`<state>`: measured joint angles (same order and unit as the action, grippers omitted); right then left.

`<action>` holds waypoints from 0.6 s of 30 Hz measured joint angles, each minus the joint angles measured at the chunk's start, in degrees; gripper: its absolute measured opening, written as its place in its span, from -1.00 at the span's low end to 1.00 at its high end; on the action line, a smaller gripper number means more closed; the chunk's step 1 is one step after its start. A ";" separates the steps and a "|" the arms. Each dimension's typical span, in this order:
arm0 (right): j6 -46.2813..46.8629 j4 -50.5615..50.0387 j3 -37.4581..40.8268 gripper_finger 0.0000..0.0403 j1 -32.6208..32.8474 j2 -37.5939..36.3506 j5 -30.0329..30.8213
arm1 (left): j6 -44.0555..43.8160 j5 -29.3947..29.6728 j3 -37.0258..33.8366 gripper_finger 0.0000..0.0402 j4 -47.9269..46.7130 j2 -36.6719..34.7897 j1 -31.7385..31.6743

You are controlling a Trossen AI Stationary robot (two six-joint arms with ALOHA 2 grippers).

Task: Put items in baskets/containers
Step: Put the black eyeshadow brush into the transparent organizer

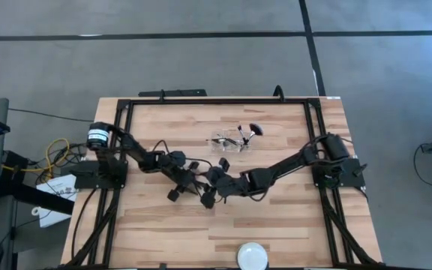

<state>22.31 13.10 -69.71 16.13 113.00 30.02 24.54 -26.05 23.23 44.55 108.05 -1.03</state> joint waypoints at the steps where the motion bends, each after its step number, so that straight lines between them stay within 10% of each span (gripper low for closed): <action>1: -0.33 -0.25 0.00 -0.27 0.20 -0.24 0.03 | -0.15 -1.30 -0.05 -0.39 0.53 0.59 -0.50; 7: -1.41 -3.05 0.00 -0.30 1.15 -0.56 -0.16 | 0.01 -2.65 -0.46 -0.91 0.04 -0.21 -1.54; 18: 4.15 -10.82 -0.93 -0.26 0.00 5.41 -13.74 | -1.06 4.85 -0.99 -0.93 -6.11 -8.71 1.56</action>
<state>26.46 2.27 -70.64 16.14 118.41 16.28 23.48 -21.20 22.24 38.44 99.35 0.53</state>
